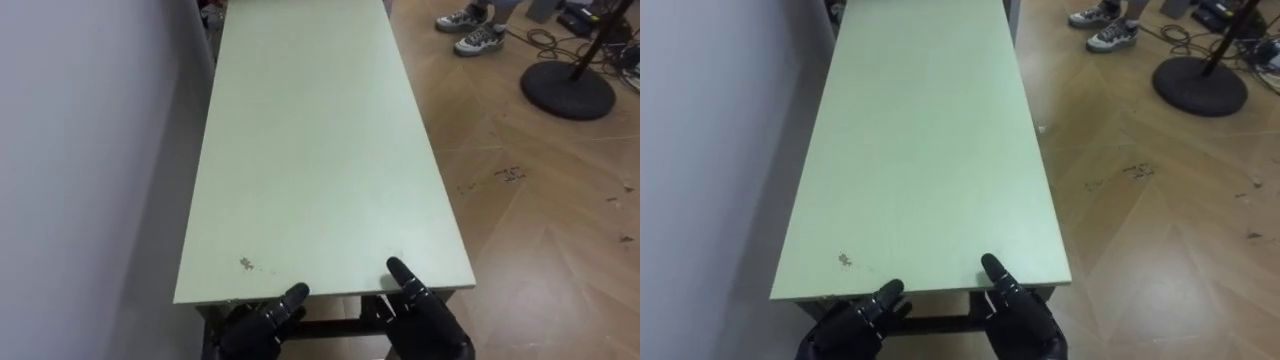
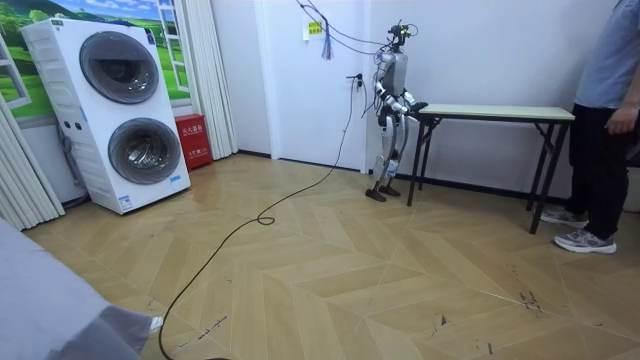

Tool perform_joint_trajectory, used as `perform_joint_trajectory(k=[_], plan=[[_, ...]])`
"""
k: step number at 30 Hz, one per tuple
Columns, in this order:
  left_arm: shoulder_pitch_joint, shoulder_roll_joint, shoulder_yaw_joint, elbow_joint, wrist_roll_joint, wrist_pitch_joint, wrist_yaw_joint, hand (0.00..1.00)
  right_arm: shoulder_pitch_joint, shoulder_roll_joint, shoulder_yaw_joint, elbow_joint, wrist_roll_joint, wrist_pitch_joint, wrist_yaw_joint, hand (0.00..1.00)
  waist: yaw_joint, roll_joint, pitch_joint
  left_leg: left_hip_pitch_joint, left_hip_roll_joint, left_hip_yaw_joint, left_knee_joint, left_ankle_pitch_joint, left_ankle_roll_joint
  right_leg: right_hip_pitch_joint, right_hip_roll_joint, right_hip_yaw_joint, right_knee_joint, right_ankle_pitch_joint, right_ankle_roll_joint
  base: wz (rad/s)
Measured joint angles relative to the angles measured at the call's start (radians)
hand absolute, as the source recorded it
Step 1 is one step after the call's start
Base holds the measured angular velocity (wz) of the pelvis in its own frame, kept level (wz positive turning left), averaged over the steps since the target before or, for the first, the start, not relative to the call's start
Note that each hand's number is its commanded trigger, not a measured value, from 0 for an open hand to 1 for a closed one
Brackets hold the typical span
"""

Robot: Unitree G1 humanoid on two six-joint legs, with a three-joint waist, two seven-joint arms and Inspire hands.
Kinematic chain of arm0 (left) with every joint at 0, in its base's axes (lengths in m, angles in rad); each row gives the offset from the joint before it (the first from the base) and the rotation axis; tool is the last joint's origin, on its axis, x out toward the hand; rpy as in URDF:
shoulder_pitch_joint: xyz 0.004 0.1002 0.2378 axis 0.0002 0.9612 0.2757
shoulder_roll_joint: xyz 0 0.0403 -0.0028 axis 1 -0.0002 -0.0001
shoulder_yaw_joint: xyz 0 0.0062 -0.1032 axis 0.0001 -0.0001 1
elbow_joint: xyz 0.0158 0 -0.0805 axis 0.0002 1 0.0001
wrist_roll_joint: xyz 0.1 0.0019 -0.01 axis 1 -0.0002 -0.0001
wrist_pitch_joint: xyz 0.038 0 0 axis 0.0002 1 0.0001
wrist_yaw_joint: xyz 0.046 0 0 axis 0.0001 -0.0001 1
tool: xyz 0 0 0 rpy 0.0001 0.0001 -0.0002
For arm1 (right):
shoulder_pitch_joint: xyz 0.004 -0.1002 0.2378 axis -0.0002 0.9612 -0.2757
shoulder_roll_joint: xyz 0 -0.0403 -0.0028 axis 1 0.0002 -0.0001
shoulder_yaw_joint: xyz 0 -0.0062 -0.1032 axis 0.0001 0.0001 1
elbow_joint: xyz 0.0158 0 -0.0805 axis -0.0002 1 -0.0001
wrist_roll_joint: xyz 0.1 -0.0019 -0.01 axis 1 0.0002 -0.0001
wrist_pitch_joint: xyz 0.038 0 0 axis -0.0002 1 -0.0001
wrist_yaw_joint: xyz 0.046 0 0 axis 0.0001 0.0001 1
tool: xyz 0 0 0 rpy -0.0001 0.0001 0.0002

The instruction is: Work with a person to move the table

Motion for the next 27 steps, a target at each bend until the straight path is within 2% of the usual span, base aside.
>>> perform_joint_trajectory(k=[5, 9, 18, 23, 24, 27], plan=[[-0.004, 0.015, -0.004, 0.037, 0.069, 0.005, -0.035, 0.00, -0.002, -0.016, -0.002, 0.033, -0.066, 0.001, 0.075, 0.00, -0.001, -0.005, 0.0003, 0.001, 0.000, 0.000, 0.000, -0.002, -0.004, 0.001, 0.001, 0.010, -0.001, 0.000, 0.000, 0.00], [-0.006, 0.017, -0.006, 0.116, 0.128, 0.042, -0.033, 0.00, -0.003, -0.037, -0.005, 0.045, -0.155, 0.021, 0.127, 0.00, -0.005, -0.014, 0.0024, 0.000, 0.001, 0.000, 0.001, -0.007, -0.012, 0.000, 0.003, 0.010, -0.002, 0.000, 0.000, -0.03], [-0.016, 0.017, -0.003, 0.253, 0.145, 0.037, -0.037, 0.00, -0.042, -0.039, -0.036, 0.215, -0.368, 0.033, 0.275, 0.00, -0.008, -0.024, 0.0004, 0.000, 0.003, 0.000, 0.001, -0.020, -0.036, 0.023, 0.008, 0.008, -0.040, 0.000, 0.000, 0.00], [-0.019, 0.022, 0.019, 0.268, 0.207, 0.038, -0.081, 0.00, -0.045, -0.041, -0.044, 0.241, -0.482, 0.040, 0.361, 0.00, -0.008, -0.037, -0.0012, -0.001, 0.008, 0.002, 0.006, -0.036, -0.071, 0.037, 0.008, -0.018, -0.049, -0.001, -0.002, 0.00], [-0.020, 0.026, 0.019, 0.268, 0.224, 0.038, -0.095, 0.00, -0.044, -0.041, -0.043, 0.243, -0.507, 0.044, 0.384, 0.00, -0.009, -0.043, -0.0048, -0.003, 0.009, 0.002, 0.012, -0.042, -0.082, 0.041, 0.009, -0.020, -0.056, -0.001, -0.003, 0.00], [-0.022, 0.034, 0.016, 0.267, 0.255, 0.035, -0.124, 0.00, -0.046, -0.044, -0.041, 0.245, -0.548, 0.045, 0.422, 0.00, -0.009, -0.046, -0.0056, -0.004, 0.014, 0.005, 0.016, -0.049, -0.094, 0.041, 0.012, -0.024, -0.056, -0.001, -0.004, 0.00]])
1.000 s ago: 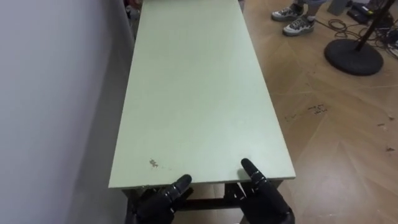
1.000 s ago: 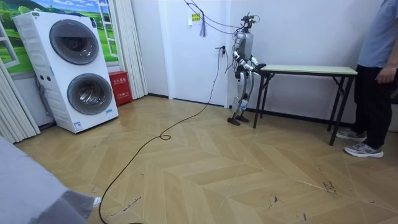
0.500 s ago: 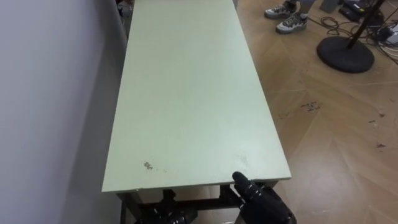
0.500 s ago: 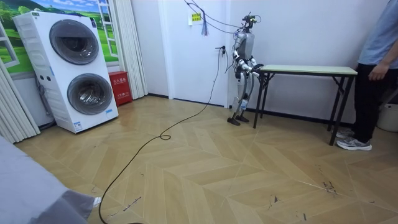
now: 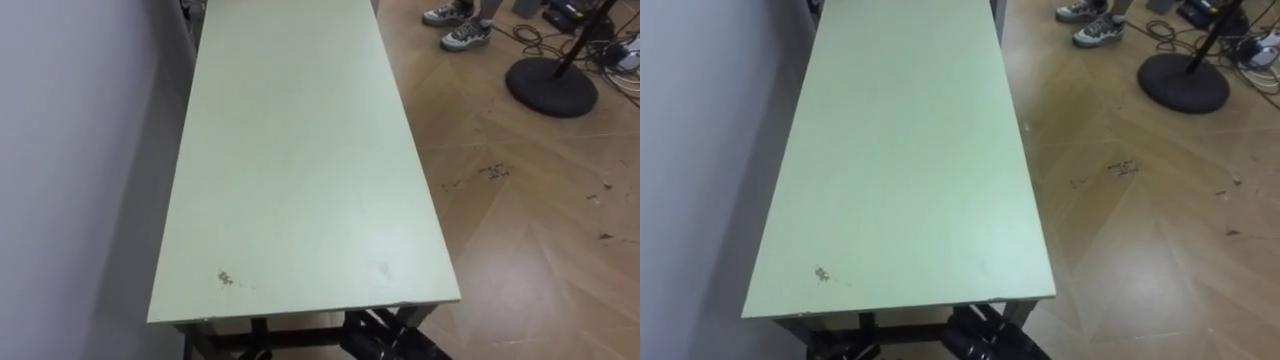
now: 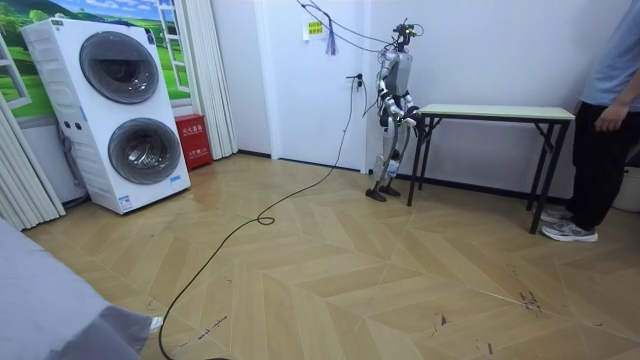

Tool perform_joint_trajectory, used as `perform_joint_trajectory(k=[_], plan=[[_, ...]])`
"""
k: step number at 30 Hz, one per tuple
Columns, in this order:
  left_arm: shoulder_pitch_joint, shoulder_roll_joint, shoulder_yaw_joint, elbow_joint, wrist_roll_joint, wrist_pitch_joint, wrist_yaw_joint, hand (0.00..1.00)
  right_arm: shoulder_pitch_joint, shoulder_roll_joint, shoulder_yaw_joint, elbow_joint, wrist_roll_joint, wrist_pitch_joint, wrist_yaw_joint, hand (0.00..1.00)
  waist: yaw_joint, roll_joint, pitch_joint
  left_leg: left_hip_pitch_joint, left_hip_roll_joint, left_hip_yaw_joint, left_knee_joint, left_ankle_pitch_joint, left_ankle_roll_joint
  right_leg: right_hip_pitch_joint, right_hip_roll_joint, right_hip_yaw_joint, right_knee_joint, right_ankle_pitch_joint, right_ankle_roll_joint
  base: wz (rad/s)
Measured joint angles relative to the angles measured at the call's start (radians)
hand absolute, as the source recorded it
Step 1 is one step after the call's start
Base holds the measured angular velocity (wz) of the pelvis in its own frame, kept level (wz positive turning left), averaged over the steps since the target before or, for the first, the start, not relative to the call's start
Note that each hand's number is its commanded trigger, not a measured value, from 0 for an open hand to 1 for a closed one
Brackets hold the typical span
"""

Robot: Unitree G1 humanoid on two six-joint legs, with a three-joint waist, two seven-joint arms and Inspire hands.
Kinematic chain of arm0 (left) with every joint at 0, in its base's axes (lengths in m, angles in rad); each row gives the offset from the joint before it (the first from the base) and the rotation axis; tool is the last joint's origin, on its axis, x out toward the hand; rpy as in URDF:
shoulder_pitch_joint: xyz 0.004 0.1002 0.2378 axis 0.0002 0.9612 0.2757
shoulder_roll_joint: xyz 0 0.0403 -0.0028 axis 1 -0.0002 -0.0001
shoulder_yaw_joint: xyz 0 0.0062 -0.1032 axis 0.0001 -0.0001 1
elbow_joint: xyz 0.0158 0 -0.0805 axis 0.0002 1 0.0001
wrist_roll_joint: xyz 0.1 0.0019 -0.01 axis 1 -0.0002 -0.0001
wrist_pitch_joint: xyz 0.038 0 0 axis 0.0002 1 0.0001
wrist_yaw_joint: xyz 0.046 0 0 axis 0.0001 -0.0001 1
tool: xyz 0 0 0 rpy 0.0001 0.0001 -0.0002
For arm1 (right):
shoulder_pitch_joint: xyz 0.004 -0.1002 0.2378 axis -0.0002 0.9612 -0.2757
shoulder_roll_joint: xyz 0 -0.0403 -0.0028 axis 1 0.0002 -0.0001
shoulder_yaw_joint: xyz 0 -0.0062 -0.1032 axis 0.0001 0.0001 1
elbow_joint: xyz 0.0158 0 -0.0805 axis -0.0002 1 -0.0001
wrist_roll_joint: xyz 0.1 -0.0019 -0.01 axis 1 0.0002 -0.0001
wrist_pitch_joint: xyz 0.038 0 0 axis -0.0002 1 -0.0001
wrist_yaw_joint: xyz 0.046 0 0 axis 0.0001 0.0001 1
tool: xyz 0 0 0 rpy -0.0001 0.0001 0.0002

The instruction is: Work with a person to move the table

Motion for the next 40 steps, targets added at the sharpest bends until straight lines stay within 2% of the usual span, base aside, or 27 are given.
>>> perform_joint_trajectory(k=[6, 8, 10, 15, 19, 23, 27, 31, 34, 40], plan=[[-0.023, 0.018, -0.003, 0.045, 0.045, -0.019, 0.001, 0.00, -0.043, -0.023, 0.002, 0.040, -0.068, -0.001, 0.014, 0.00, -0.001, 0.007, 0.0082, 0.000, 0.002, 0.000, 0.003, -0.003, -0.003, 0.004, 0.001, -0.020, -0.001, -0.001, -0.001, 0.02], [-0.027, 0.018, 0.000, 0.059, 0.068, -0.027, 0.005, 0.00, -0.058, -0.027, -0.006, 0.059, -0.108, -0.008, 0.009, 0.00, -0.003, 0.008, 0.0104, 0.006, 0.004, -0.001, 0.003, -0.003, 0.012, 0.009, 0.009, -0.018, -0.002, -0.002, -0.003, 0.00], [-0.029, 0.019, 0.002, 0.082, 0.093, -0.043, 0.033, 0.00, -0.078, -0.026, -0.007, 0.104, -0.158, -0.014, -0.029, 0.00, -0.002, 0.012, 0.0132, 0.017, 0.006, -0.008, 0.003, -0.001, 0.067, 0.017, 0.018, -0.018, 0.001, -0.010, -0.010, 0.00], [-0.032, 0.016, 0.025, 0.120, 0.208, -0.053, 0.123, 0.00, -0.084, -0.024, -0.008, 0.216, -0.246, -0.037, -0.125, 0.00, -0.005, 0.012, 0.0136, 0.022, 0.006, -0.015, 0.001, -0.001, 0.069, 0.028, 0.020, -0.020, -0.006, -0.010, -0.011, 0.05], [-0.029, 0.005, 0.057, 0.205, 0.301, -0.054, 0.220, 0.00, -0.116, -0.014, -0.032, 0.354, -0.332, -0.070, -0.240, 0.00, -0.006, 0.003, 0.0138, 0.041, 0.005, -0.014, -0.005, -0.001, 0.069, 0.039, 0.020, -0.025, -0.017, -0.010, -0.011, -0.03], [-0.030, -0.019, 0.115, 0.249, 0.375, -0.058, 0.287, 0.00, -0.129, -0.010, -0.061, 0.464, -0.402, -0.072, -0.337, 0.00, -0.008, -0.006, 0.0083, 0.052, 0.004, -0.027, -0.016, -0.001, 0.069, 0.049, 0.020, -0.025, -0.016, -0.009, -0.011, 0.11], [-0.048, -0.034, 0.138, 0.291, 0.445, -0.065, 0.344, 0.00, -0.125, 0.020, -0.076, 0.540, -0.423, -0.077, -0.435, 0.00, -0.007, -0.011, 0.0042, 0.061, 0.005, -0.029, -0.015, -0.001, 0.069, 0.055, 0.016, -0.021, -0.016, -0.009, -0.011, 0.00], [-0.046, -0.056, 0.171, 0.303, 0.527, -0.072, 0.419, 0.00, -0.120, 0.040, -0.105, 0.566, -0.427, -0.099, -0.484, 0.00, -0.020, -0.007, 0.0081, 0.090, 0.003, -0.031, -0.036, -0.003, 0.069, 0.087, 0.020, -0.026, -0.019, -0.009, -0.011, 0.00], [-0.043, -0.064, 0.185, 0.303, 0.558, -0.076, 0.462, 0.00, -0.118, 0.049, -0.118, 0.572, -0.428, -0.099, -0.506, 0.00, -0.022, -0.006, 0.0042, 0.094, 0.002, -0.039, -0.035, -0.003, 0.070, 0.084, 0.022, -0.035, -0.017, -0.009, -0.011, 0.06], [-0.019, -0.081, 0.247, 0.303, 0.568, -0.082, 0.506, 0.00, -0.115, 0.051, -0.119, 0.574, -0.428, -0.098, -0.515, 0.00, -0.022, -0.011, 0.0055, 0.105, -0.005, -0.057, -0.037, -0.003, 0.070, 0.107, 0.022, -0.038, -0.036, -0.010, -0.012, 0.07]])
